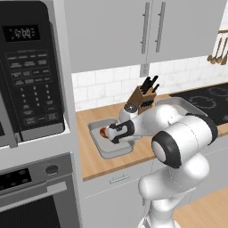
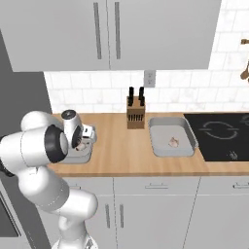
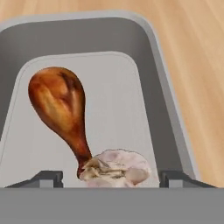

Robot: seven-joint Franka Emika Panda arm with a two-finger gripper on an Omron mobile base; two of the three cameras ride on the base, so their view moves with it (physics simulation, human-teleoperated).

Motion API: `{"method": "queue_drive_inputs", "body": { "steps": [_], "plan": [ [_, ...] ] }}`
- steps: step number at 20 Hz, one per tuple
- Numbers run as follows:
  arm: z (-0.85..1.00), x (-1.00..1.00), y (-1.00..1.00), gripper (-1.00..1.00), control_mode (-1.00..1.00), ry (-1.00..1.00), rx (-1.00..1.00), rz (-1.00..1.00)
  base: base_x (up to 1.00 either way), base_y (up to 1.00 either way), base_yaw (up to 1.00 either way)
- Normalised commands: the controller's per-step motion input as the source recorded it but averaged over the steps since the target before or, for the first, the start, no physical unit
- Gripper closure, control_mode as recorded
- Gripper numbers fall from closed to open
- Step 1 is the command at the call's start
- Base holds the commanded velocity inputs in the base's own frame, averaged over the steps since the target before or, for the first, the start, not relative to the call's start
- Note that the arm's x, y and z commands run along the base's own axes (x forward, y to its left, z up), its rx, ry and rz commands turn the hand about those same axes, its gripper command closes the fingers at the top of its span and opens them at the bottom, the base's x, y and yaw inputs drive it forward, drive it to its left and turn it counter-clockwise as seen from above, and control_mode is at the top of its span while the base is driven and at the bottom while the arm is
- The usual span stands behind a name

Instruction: Place one garlic and one chicken drumstick in each tupperware on the nearby counter, to pack two identical lunches.

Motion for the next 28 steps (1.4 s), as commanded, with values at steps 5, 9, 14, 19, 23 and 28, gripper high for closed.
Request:
{"method": "queue_drive_inputs", "body": {
  "steps": [5, 9, 14, 19, 23, 28],
  "plan": [
    [0.28, -0.13, 0.0, -1.0, -1.0, 0.0, 0.0, -0.02, 0.0, 0.0, 0.0],
    [1.0, -0.61, -0.01, -1.0, -1.0, -0.14, 0.01, 0.0, 0.0, 0.0, 0.0],
    [1.0, -1.0, -0.2, -1.0, -1.0, -0.33, 0.04, 0.0, 0.0, 0.0, 0.0],
    [1.0, -1.0, -0.36, -1.0, -1.0, -0.32, 0.07, 0.0, 0.0, 0.0, 0.0],
    [1.0, -1.0, -0.3, -1.0, -1.0, -0.13, 0.04, 0.0, 0.0, 0.0, 0.0],
    [0.48, -0.9, -0.04, -1.0, -1.0, 0.17, -0.02, 0.0, 0.0, 0.0, 0.0]
  ]
}}
